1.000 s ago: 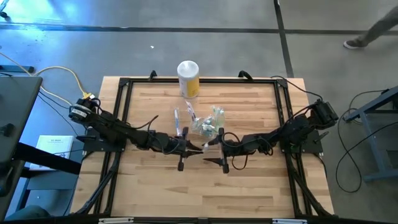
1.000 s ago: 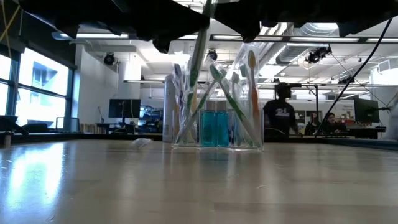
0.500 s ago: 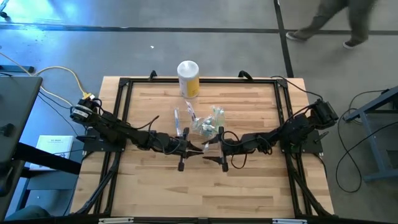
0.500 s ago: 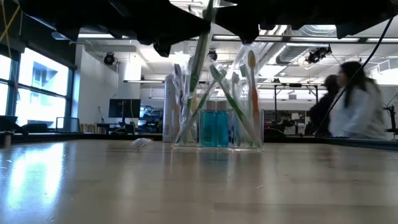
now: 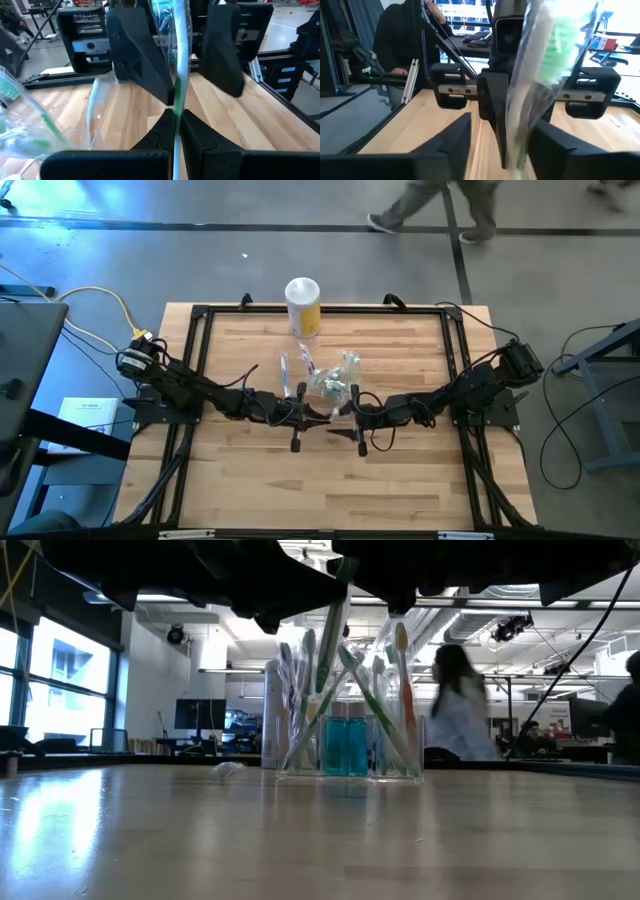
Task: Pick & Place toothbrushing station
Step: Put the green toothbrush into the right section of the transparent organizer
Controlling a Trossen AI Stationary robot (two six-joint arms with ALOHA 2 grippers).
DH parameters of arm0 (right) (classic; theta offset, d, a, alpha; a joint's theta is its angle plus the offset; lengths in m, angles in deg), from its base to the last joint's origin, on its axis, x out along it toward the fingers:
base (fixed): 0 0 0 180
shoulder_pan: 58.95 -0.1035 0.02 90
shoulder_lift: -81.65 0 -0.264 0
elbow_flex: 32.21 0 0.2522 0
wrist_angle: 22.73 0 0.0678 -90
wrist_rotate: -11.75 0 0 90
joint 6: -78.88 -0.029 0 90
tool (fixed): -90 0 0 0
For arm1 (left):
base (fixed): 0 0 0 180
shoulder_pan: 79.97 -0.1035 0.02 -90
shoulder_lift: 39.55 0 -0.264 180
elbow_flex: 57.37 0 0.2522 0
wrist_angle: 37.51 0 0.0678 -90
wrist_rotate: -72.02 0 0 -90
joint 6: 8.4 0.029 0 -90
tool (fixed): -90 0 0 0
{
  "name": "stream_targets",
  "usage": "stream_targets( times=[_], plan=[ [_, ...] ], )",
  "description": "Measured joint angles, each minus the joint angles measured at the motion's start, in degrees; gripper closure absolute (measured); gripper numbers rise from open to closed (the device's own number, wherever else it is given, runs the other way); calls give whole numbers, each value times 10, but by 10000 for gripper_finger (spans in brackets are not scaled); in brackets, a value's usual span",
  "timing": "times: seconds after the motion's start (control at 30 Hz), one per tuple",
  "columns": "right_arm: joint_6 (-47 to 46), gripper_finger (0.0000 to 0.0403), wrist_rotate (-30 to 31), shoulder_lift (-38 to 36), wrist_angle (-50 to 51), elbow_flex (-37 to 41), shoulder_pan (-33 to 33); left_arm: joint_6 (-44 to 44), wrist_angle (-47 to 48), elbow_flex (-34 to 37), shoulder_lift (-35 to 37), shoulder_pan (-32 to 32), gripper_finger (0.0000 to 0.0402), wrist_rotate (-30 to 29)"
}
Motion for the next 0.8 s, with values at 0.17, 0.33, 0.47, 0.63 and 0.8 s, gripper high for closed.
stream_targets(
  times=[0.17,0.33,0.47,0.63,0.8],
  plan=[
    [1,309,0,0,7,0,0,0,0,0,0,0,397,0],
    [12,384,5,0,8,0,1,-4,2,0,0,0,394,1],
    [17,380,12,0,8,0,0,2,2,0,0,0,380,0],
    [16,386,19,0,12,0,0,1,1,0,0,0,347,1],
    [17,386,15,0,24,0,-1,1,5,0,0,5,300,44]
  ],
)
